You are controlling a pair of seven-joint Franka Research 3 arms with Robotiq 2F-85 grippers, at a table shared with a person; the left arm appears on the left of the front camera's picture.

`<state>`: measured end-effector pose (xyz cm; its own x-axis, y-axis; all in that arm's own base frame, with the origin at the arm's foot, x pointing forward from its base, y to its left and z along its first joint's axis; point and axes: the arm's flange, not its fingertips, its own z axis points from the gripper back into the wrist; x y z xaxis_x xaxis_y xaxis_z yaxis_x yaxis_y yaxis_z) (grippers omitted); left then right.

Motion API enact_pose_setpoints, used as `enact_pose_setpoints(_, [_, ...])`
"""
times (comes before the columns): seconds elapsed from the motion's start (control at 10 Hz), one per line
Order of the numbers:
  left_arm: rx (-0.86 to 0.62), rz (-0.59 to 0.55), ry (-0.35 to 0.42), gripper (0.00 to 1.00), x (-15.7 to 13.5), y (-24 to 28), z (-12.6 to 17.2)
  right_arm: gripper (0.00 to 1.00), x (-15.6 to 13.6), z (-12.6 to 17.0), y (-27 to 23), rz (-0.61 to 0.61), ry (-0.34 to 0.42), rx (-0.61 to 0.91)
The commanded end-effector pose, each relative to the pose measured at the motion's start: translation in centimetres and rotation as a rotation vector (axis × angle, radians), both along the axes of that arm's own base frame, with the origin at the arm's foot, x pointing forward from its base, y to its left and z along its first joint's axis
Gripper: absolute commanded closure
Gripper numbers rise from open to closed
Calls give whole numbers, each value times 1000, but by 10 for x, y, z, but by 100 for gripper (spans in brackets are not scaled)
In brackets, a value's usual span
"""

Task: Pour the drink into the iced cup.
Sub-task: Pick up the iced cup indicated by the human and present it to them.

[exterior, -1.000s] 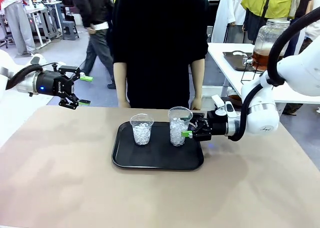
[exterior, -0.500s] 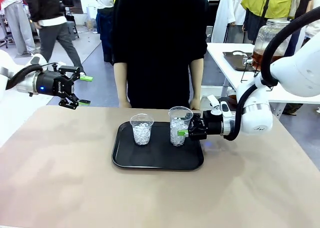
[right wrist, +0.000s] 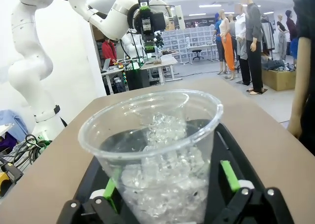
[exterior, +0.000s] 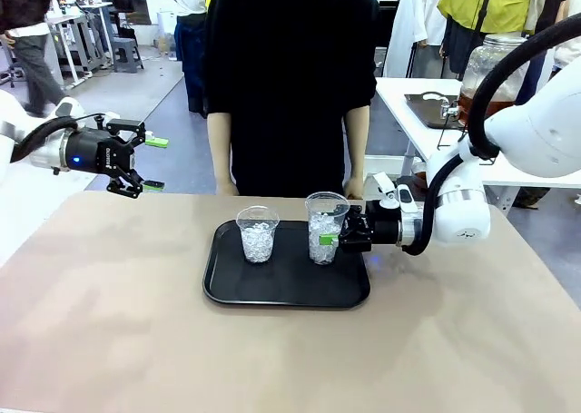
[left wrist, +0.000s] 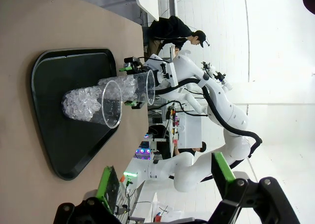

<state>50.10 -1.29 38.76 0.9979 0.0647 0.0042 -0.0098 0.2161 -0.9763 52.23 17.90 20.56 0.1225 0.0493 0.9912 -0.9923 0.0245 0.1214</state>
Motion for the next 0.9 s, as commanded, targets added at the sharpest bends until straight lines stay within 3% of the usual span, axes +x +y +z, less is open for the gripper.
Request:
enact_pose_setpoints(0.0, [3, 5, -3, 0, -2, 0, 1, 0, 8, 0, 9, -2, 41, -9])
enact_pose_setpoints(0.2, [3, 5, -3, 0, -2, 0, 1, 36, 4, 0, 11, 35, 59, -7])
enact_pose_setpoints(0.6, [3, 5, -3, 0, -2, 0, 1, 36, 2, 4, 13, 27, 60, 17])
enact_pose_setpoints(0.8, [3, 5, -3, 0, -2, 0, 1, 36, -1, 19, 8, 34, 60, 53])
